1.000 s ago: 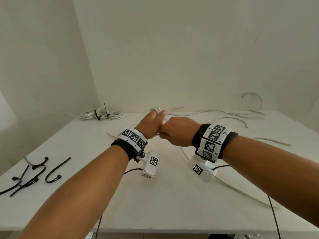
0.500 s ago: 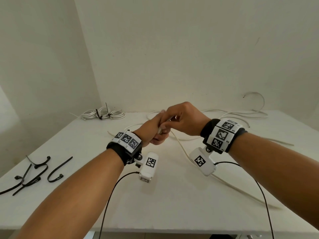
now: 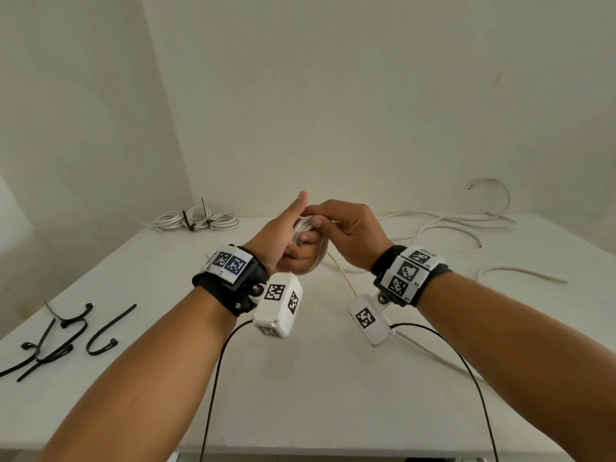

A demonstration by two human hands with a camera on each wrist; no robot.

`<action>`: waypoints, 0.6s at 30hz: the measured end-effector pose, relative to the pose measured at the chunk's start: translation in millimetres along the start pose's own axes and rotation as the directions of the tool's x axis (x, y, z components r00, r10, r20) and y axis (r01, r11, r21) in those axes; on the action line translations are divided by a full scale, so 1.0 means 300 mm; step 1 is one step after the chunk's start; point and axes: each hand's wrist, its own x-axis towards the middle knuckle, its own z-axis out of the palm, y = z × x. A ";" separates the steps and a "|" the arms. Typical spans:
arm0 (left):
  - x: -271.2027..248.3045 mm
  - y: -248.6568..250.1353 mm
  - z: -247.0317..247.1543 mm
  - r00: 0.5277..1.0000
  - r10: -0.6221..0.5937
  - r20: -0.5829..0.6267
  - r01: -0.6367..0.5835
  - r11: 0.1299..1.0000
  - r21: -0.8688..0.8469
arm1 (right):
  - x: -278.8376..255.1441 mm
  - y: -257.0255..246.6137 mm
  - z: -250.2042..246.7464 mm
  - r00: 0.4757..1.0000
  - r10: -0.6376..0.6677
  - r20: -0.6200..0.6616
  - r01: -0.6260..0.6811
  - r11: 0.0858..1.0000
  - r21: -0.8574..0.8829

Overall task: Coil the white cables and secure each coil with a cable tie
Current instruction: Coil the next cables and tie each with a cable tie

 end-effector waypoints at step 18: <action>0.007 -0.009 -0.070 0.828 0.136 -0.544 -0.086 0.989 0.117 | 0.048 -0.002 0.139 0.991 0.018 -0.131 -0.054 0.959 -0.277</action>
